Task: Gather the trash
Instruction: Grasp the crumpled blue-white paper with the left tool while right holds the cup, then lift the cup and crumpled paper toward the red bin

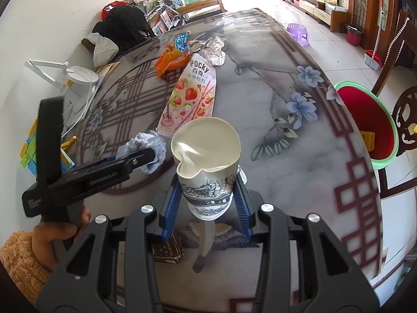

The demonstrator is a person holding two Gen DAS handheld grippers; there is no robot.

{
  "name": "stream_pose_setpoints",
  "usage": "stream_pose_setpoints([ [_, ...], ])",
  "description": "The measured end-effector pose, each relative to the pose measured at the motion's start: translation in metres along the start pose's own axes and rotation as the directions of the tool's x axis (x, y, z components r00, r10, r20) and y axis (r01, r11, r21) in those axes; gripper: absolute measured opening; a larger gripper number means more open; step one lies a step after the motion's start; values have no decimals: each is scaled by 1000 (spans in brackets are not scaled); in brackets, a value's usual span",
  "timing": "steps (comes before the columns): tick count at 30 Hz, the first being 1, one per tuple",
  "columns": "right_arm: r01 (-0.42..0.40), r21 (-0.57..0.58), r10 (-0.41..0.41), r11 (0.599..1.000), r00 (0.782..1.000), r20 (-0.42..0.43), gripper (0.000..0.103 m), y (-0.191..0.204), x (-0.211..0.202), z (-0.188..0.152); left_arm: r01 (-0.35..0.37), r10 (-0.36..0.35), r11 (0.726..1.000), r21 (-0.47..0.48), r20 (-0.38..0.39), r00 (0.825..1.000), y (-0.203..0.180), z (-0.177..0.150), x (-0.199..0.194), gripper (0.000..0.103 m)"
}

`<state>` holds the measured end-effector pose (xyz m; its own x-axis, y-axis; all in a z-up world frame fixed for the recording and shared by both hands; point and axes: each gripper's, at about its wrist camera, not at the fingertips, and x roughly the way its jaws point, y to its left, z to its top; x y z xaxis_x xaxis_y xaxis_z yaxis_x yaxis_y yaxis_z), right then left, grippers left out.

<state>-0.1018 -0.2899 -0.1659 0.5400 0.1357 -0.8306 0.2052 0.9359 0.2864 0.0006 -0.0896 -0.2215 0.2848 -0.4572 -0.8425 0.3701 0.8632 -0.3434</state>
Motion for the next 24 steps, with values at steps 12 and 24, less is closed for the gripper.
stream_pose_setpoints([
  [12, -39, -37, 36, 999, 997, -66, 39, 23, 16, 0, -91, 91, 994, -65, -1, 996, 48, -19, -21, 47],
  [24, -26, -13, 25, 1000, 999, -49, 39, 20, 9, -4, -100, 99, 994, -54, -14, 995, 45, -19, -9, 63],
])
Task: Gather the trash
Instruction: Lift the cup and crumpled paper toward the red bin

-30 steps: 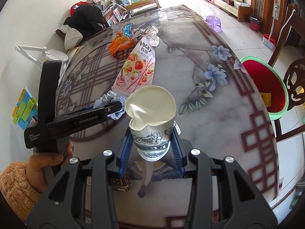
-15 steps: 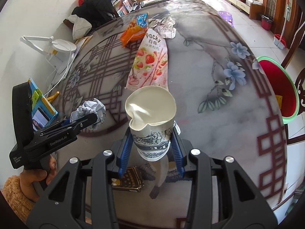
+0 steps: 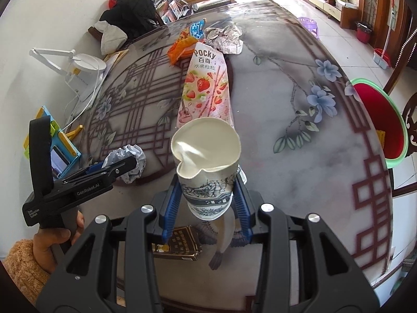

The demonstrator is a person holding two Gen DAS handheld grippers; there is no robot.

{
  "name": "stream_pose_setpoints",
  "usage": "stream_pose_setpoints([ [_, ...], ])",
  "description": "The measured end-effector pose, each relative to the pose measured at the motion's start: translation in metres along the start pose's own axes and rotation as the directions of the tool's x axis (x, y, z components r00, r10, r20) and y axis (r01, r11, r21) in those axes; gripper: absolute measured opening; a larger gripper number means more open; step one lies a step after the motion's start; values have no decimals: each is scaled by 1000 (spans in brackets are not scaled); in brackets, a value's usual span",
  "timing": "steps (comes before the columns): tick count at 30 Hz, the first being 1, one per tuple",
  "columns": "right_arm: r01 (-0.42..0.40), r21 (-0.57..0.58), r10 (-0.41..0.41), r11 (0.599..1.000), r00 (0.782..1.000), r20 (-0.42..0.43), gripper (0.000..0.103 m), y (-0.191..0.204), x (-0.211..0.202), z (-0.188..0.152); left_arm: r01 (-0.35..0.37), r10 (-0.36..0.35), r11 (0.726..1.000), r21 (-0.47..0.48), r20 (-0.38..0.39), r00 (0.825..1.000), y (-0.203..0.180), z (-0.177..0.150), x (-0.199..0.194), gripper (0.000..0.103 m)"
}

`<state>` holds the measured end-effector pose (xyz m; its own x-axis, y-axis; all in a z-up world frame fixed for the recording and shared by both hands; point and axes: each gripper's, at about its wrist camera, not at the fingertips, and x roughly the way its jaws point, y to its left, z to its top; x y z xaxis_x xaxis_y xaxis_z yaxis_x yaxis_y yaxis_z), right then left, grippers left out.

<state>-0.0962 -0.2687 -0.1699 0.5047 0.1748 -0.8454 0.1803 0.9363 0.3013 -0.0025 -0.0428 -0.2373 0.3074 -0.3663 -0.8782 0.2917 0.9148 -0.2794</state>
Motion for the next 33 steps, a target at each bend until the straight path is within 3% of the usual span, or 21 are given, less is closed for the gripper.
stream_pose_setpoints([
  [1, 1, 3, -1, 1000, 1000, 2, 39, -1, -1, 0, -1, 1, 1000, 3, -6, 1000, -1, 0, 1, 59],
  [2, 2, 5, -2, 1000, 1000, 4, 39, -2, -2, 0, -6, 6, 1000, 6, -7, 1000, -2, -1, 1, 48],
  [5, 3, 6, -3, 1000, 1000, 9, 39, -3, -3, 0, 8, -8, 1000, 7, 11, 1000, -6, 0, -4, 46],
  [17, 18, -30, -16, 999, 997, 69, 39, -2, -16, 8, 40, -45, 998, 42, 141, 989, -36, 20, -41, 45],
  [33, 26, -34, -24, 999, 998, 51, 39, -44, -19, 24, 62, -68, 997, 52, 134, 989, -91, 35, -22, 45],
])
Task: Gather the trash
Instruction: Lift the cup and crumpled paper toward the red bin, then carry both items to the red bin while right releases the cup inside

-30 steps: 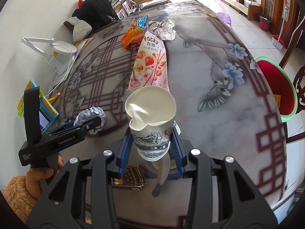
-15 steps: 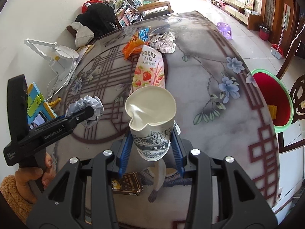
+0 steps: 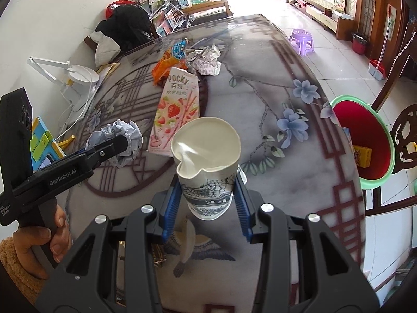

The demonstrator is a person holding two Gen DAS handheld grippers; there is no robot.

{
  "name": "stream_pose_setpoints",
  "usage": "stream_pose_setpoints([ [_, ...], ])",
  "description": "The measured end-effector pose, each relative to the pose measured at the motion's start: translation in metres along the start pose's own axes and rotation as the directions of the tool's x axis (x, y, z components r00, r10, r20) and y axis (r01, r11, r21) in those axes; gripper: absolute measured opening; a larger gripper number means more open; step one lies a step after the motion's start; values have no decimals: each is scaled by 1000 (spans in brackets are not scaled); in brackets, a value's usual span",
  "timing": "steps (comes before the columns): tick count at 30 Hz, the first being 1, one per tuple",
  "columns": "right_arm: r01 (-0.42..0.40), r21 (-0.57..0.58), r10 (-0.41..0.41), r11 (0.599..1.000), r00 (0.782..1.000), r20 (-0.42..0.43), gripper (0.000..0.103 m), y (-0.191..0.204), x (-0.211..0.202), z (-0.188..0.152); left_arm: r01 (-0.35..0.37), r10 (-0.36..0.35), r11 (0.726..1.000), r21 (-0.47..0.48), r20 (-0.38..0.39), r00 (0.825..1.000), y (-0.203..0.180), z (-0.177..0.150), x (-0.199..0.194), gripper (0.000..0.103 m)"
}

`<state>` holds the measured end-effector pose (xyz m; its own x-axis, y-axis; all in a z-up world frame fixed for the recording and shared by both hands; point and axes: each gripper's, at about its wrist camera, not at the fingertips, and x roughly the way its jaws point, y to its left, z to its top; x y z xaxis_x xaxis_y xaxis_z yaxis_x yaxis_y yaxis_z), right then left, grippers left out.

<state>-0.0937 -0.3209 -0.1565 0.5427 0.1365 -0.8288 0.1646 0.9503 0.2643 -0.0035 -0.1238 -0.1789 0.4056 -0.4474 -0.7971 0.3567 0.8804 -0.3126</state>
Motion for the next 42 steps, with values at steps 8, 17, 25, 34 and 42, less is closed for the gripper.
stream_pose_setpoints([
  [8, -22, -12, 22, 1000, 1000, -13, 39, -26, 4, 18, -23, 23, 1000, -16, 2, 1000, -22, 9, 16, 45],
  [17, -57, -50, 56, 997, 998, -24, 39, -46, 11, 41, -45, 45, 999, -30, 10, 999, -43, 22, 30, 45],
  [25, -78, -47, 77, 996, 997, -24, 39, -70, 13, 55, -59, 59, 998, -13, 3, 998, -69, 33, 41, 46],
  [34, -76, 1, 76, 997, 997, -25, 39, -108, 16, 67, -45, 46, 998, 37, -25, 999, -104, 42, 59, 46],
  [42, 11, 96, -11, 995, 1000, -7, 39, -166, 12, 76, -3, 7, 996, 89, -51, 999, -137, 50, 73, 46],
])
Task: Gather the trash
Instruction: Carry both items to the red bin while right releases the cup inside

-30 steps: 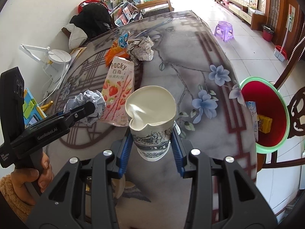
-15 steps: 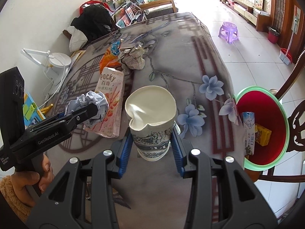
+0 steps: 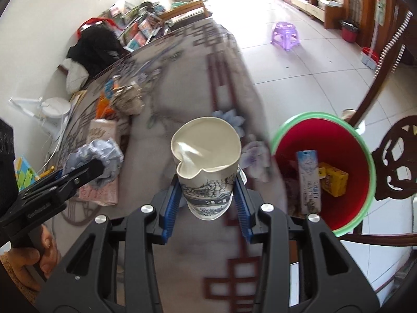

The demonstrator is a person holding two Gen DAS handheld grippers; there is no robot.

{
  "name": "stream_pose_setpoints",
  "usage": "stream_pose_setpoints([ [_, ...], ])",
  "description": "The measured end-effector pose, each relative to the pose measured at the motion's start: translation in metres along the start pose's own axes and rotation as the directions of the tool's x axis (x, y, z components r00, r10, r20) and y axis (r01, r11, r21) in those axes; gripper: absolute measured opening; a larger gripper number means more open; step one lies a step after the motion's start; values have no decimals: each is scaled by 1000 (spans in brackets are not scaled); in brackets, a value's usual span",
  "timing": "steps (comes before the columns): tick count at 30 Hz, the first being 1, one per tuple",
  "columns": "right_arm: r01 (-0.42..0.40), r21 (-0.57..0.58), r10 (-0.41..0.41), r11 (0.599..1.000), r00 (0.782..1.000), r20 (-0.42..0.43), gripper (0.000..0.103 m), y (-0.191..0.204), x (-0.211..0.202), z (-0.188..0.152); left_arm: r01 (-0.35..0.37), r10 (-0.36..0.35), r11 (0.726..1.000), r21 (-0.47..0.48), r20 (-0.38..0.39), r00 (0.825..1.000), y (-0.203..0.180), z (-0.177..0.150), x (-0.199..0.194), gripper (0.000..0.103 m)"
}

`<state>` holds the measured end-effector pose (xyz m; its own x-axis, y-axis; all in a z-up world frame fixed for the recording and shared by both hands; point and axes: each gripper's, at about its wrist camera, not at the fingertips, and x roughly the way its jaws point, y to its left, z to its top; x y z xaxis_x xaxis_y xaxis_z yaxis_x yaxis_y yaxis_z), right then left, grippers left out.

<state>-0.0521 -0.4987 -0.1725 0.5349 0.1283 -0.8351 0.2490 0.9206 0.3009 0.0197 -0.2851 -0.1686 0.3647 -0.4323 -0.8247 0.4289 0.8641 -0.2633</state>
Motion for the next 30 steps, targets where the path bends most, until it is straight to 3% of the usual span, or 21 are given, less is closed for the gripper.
stream_pose_setpoints([
  [9, 144, 155, -148, 977, 989, 15, 39, -78, -6, 10, 58, -58, 994, 93, -3, 998, -44, 12, 6, 46],
  [12, 169, 195, -179, 966, 983, 35, 52, -92, -13, 11, 81, -81, 988, 130, -5, 997, -63, 15, 9, 46],
  [15, 192, 208, -207, 959, 977, 56, 52, -100, -24, 9, 119, -117, 978, 168, -25, 993, -83, 19, 18, 46],
  [18, 205, 223, -224, 953, 973, 61, 54, -109, -33, 5, 177, -169, 961, 212, -54, 984, -112, 21, 31, 46],
  [23, 231, 253, -255, 939, 964, 67, 54, -120, -51, -11, 221, -205, 915, 338, -83, 975, -161, 19, 52, 46],
  [27, 254, 297, -289, 920, 954, 80, 54, -134, -69, -25, 257, -226, 887, 384, -125, 966, -192, 17, 66, 47],
  [30, 269, 342, -317, 900, 944, 92, 54, -147, -85, -37, 265, -227, 877, 400, -140, 964, -206, 16, 74, 64],
])
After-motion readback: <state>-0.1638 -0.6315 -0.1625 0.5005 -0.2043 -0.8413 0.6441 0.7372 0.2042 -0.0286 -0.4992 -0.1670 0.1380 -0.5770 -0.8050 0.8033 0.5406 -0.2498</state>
